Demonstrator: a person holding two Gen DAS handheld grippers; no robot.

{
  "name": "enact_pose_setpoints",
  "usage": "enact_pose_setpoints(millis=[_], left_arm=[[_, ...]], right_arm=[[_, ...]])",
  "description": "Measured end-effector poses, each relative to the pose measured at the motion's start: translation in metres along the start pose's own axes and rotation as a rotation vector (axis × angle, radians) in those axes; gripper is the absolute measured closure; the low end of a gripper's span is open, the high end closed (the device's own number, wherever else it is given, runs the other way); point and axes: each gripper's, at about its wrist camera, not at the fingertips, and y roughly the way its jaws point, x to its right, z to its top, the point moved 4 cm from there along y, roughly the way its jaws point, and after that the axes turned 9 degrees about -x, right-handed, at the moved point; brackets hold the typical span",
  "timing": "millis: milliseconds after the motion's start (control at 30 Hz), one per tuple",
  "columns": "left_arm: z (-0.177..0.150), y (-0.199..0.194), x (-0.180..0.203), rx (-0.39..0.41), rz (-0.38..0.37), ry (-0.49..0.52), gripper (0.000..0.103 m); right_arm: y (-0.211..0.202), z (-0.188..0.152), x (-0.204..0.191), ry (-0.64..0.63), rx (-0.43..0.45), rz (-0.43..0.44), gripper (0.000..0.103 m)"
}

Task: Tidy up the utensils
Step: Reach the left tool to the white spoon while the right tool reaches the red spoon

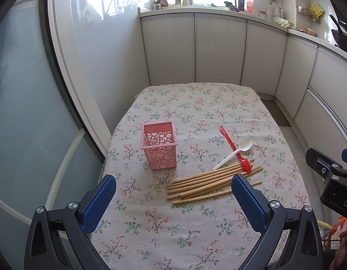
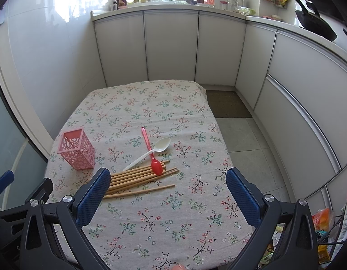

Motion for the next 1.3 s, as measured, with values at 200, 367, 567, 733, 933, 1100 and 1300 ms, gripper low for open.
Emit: enact_pose_setpoints(millis=[200,367,567,733,933,1100,1300], left_arm=[[0.001,-0.001,0.0,0.0,0.0,0.001,0.0],[0.007,0.002,0.003,-0.014,-0.01,0.002,0.0],[0.024,0.022,0.01,-0.046,-0.061,0.029,0.0],[0.043,0.052,0.02,-0.093,-0.154,0.054,0.0],[0.064,0.108,0.049,-0.244,-0.224,0.092,0.001],[0.074,0.153,0.082,-0.317,-0.315,0.123,0.013],[0.083,0.207,0.132,-0.377,-0.455,0.178,0.048]], right_arm=[[0.002,0.001,0.001,0.002,-0.007,0.003,0.0],[0.002,0.004,0.004,0.01,-0.012,0.007,0.0],[0.009,0.021,0.019,0.049,-0.031,0.03,0.0],[0.032,0.041,0.039,0.102,-0.093,0.032,0.0],[0.08,0.062,0.059,0.137,-0.204,-0.005,0.0],[0.126,0.055,0.083,0.194,-0.283,0.034,0.001],[0.18,0.046,0.105,0.255,-0.428,0.13,0.021]])
